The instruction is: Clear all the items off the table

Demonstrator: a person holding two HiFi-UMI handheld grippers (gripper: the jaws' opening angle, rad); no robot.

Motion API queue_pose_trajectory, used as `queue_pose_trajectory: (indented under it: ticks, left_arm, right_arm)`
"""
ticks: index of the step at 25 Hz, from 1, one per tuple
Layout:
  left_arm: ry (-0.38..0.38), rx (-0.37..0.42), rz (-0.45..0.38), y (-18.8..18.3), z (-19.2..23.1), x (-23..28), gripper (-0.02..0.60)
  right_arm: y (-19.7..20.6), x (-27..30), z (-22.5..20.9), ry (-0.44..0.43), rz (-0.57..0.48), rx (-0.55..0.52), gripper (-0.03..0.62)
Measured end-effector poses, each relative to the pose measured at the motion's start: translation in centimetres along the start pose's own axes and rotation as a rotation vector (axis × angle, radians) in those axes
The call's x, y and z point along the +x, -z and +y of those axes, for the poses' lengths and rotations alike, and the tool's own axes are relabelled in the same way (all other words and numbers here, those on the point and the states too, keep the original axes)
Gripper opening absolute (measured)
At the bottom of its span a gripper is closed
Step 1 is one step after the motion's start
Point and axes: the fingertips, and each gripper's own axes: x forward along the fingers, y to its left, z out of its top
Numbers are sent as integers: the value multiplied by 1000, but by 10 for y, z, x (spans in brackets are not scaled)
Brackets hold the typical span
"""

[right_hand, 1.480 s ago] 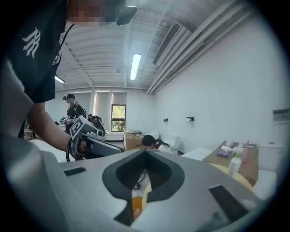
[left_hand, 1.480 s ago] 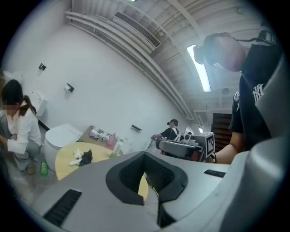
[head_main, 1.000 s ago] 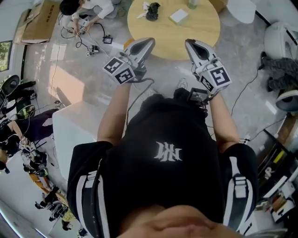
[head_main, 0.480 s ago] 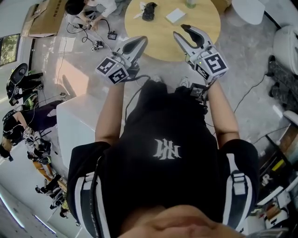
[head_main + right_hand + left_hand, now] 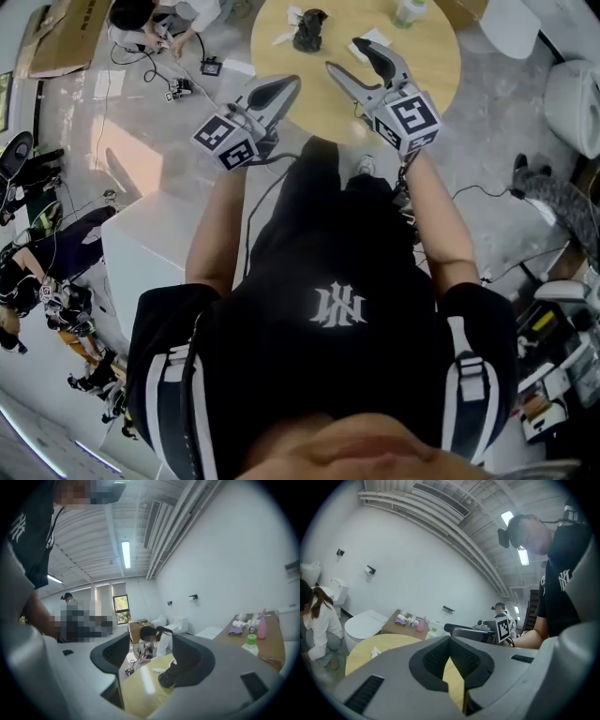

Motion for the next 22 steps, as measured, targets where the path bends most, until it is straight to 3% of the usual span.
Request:
queue_pose_trajectory:
  ticks: [3, 7, 8, 10, 16, 22]
  left_arm:
    - [7, -33, 20, 6, 37, -2, 12]
    - [15, -69, 29, 12, 80, -7, 12]
    - [15, -76, 29, 14, 89, -8, 12]
    - [13, -95, 26, 17, 104, -8, 12]
    - [18, -158, 19, 28, 121, -7, 12]
    - [25, -184, 3, 32, 142, -13, 12]
  right_arm:
    - [28, 46, -13, 22, 70, 41, 346]
    - [68, 97, -31, 52, 147, 120, 354]
    - [79, 109, -37, 60, 168, 143, 408]
    - [104, 125, -51, 88, 219, 180, 444]
    - [159, 144, -68, 140, 340, 291, 445]
    - [188, 171, -73, 217, 448, 313, 445]
